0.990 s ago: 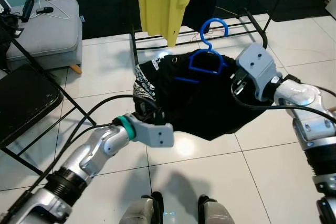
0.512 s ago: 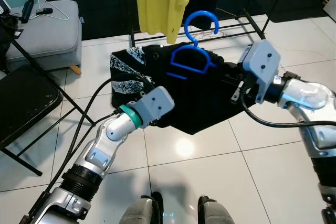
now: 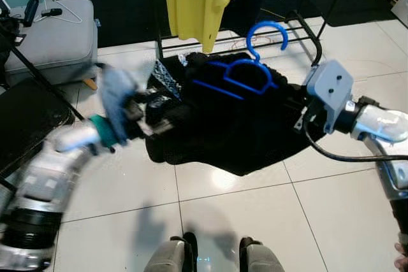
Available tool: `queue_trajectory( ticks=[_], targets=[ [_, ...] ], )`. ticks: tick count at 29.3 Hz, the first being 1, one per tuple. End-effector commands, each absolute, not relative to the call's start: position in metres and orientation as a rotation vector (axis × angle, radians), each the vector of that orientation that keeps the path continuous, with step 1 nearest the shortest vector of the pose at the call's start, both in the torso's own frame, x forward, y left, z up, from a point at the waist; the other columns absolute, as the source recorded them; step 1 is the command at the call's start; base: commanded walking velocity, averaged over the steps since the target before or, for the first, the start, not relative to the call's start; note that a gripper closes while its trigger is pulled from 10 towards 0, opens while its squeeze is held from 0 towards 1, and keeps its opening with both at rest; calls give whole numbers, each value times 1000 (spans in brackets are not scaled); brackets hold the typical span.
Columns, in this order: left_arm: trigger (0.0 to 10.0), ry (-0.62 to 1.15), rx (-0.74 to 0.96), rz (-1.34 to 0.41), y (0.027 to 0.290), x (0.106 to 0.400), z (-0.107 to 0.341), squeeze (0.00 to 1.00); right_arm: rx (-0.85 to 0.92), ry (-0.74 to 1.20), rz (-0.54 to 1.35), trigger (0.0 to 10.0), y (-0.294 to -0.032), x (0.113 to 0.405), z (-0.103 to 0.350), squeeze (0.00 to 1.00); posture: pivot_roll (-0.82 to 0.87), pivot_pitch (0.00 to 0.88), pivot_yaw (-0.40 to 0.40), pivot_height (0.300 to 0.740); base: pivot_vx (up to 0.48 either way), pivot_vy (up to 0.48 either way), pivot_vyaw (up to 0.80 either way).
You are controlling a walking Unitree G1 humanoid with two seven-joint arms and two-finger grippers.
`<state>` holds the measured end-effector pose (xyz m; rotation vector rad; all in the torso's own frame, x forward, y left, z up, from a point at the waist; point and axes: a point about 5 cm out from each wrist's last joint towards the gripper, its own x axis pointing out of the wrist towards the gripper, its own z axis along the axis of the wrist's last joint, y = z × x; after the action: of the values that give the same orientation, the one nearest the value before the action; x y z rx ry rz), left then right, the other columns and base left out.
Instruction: Hang hanger
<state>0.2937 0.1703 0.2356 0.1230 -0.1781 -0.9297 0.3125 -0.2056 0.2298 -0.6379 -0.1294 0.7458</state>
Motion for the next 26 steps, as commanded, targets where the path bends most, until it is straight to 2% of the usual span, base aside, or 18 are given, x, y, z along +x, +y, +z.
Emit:
queue_trajectory(
  ticks=[1, 12, 14, 16, 17, 20, 26],
  targets=[
    [10000, -159, 94, -977, 167, 290, 233, 0, -654, -163, 741, 10000, -206, 311, 235, 0, -115, 120, 107, 740, 0, 0, 0],
    [10000, -97, 39, -1137, 151, 269, 230, 0, -701, -157, 696, 10000, -214, 312, 235, 0, -126, 124, 111, 740, 0, 0, 0],
    [10000, -51, 115, -1185, 139, 259, 216, 0, -729, -162, 653, 10000, -218, 315, 237, 0, -120, 122, 110, 740, 0, 0, 0],
    [10000, -51, 115, -1185, 139, 259, 216, 0, -729, -162, 653, 10000, -218, 315, 237, 0, -120, 122, 110, 740, 0, 0, 0],
    [10000, -53, 181, -1116, 133, 264, 205, 0, -736, -169, 630, 10000, -220, 318, 239, 0, -121, 122, 110, 740, 0, 0, 0],
    [10000, -57, 151, -923, 126, 283, 197, 0, -742, -186, 630, 10000, -217, 320, 242, 0, -125, 121, 108, 740, 0, 0, 0],
    [10000, -60, 154, -866, 131, 292, 198, 0, -755, -194, 669, 10000, -213, 317, 244, 0, -127, 121, 109, 740, 0, 0, 0]
  ],
)
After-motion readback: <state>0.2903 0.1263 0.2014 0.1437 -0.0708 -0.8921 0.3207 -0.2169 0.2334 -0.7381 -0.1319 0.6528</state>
